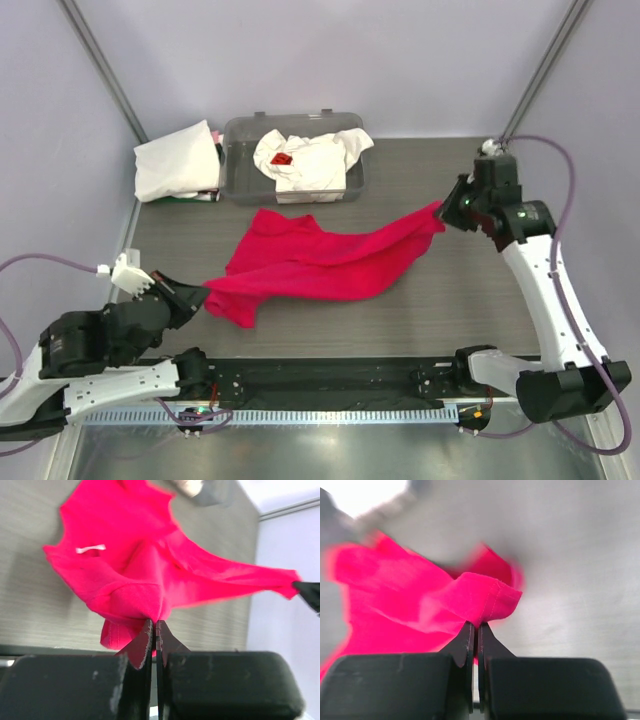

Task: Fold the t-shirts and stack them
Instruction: Flatten the tshirt out

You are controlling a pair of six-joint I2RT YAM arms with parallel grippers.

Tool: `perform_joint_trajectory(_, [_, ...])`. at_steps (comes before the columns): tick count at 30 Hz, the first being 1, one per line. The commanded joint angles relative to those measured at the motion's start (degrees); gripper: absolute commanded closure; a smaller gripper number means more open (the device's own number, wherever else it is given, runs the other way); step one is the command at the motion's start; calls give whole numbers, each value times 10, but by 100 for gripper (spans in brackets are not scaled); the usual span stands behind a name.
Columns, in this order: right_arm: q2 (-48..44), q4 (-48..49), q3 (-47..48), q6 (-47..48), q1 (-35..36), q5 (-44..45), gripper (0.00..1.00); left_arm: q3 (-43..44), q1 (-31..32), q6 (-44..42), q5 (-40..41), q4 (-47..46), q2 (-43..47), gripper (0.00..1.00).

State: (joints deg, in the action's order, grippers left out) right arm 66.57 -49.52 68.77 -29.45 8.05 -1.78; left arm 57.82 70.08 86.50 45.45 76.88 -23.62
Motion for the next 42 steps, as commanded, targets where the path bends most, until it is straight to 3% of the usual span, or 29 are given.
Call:
perform_joint_trajectory(1, [23, -85, 124, 10, -1, 35, 99, 68, -1, -50, 47, 29, -27, 100])
perform_joint_trajectory(6, [147, -83, 220, 16, -16, 77, 99, 91, -1, -57, 75, 52, -49, 100])
perform_joint_trajectory(10, [245, -34, 215, 15, -36, 88, 96, 58, -1, -43, 58, 49, -36, 100])
perform_joint_trajectory(12, [314, 11, 204, 10, -48, 66, 85, 20, -1, -22, 45, 42, -21, 99])
perform_joint_trajectory(13, [353, 33, 223, 18, -49, 53, 75, 5, -1, -17, 40, 28, -14, 99])
perform_joint_trajectory(15, [421, 10, 270, 36, -47, 25, 54, -33, -1, -15, 28, 6, -1, 99])
perform_joint_trajectory(17, [458, -8, 290, 44, -40, 37, 41, -49, -1, -16, 14, -16, -4, 100])
perform_joint_trajectory(19, [398, 22, 227, 36, -35, 57, 31, -53, -1, -13, 8, -17, -12, 100])
perform_joint_trajectory(21, [347, 30, 180, 29, -35, 89, 27, -59, -1, -9, 5, -14, -25, 100])
perform_joint_trajectory(24, [227, 41, 36, 1, -36, 105, 28, -68, -1, -10, 3, -19, -34, 100])
perform_joint_trajectory(25, [150, 46, 3, -19, -34, 94, 28, -71, -1, -11, 4, -28, -35, 100])
perform_joint_trajectory(28, [42, 53, -128, -67, -29, 41, 32, -84, -1, -13, 3, -50, -37, 100])
perform_joint_trajectory(32, [-98, 53, -263, -147, 46, 0, 39, -97, -1, -21, 2, -81, -49, 100])
perform_joint_trajectory(37, [-153, 72, -376, -201, 91, 15, 45, -92, -1, -28, -1, -99, -72, 100])
perform_joint_trajectory(42, [-105, 132, -414, -198, 92, 15, 52, -95, -1, -26, -12, -96, -70, 100])
